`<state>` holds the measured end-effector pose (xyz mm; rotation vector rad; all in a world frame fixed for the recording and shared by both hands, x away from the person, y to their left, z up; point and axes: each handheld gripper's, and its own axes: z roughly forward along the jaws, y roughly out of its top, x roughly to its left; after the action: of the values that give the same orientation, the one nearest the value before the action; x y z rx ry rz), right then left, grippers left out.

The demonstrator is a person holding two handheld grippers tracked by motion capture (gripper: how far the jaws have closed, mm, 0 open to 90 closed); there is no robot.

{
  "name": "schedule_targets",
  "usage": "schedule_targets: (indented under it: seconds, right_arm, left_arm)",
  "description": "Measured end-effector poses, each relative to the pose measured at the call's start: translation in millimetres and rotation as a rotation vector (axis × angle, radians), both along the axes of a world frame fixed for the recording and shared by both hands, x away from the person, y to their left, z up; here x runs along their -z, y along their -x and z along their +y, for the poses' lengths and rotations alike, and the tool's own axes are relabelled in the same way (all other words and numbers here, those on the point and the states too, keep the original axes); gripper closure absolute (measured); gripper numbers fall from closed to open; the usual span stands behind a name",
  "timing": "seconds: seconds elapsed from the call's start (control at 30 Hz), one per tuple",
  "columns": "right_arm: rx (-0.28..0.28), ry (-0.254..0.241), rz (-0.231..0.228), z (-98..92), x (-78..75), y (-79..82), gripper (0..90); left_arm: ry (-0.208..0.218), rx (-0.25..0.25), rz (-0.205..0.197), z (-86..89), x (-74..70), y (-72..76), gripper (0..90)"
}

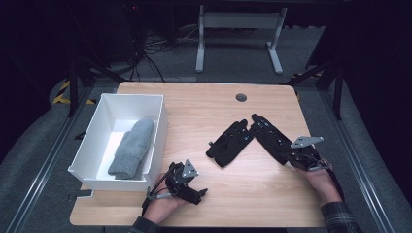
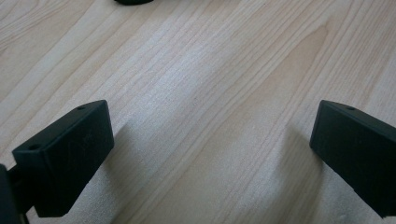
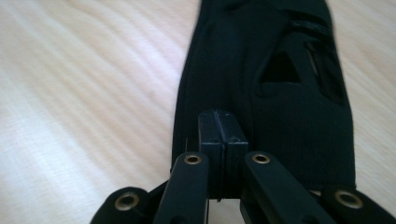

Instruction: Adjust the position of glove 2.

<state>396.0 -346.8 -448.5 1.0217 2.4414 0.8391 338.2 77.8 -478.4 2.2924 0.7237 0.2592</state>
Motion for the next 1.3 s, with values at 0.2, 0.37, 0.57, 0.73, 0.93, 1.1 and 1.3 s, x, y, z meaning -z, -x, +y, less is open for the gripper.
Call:
schedule_targets:
  seconds: [0.2,0.37,0.57,0.73,0.93,1.1,1.3]
  right_arm:
    - [-0.067,-0.013,0.027,11.7,-0.2,11.5,90.0]
    - [-0.131,-0.019,0.043,25.9,0.0,19.2,90.0]
    - [-0.208,-0.029,0.059,44.6,0.9,30.1,90.0]
    - [-0.258,-0.033,0.068,54.5,1.3,38.7,90.0]
    - [-0.319,-0.036,0.079,66.3,1.7,50.7,90.0]
    - [-0.369,-0.041,0.093,74.7,2.0,62.8,90.0]
    - [-0.443,-0.053,0.111,86.1,3.5,82.0,90.0]
  left_arm:
    - [0.001,-0.002,-0.001,0.0,0.0,0.0,0.2]
    - [0.002,-0.001,0.0,0.2,0.0,-0.1,0.3]
    - [0.002,-0.001,0.0,0.2,0.0,-0.1,0.3]
    - [0.002,-0.001,0.001,0.2,0.0,-0.1,0.3]
    - [0.003,-0.001,0.001,0.1,0.1,0.0,0.3]
    - [0.002,0.0,-0.001,0.1,0.0,-0.1,0.3]
    - [0.002,0.0,-0.001,0.1,0.1,-0.1,0.3]
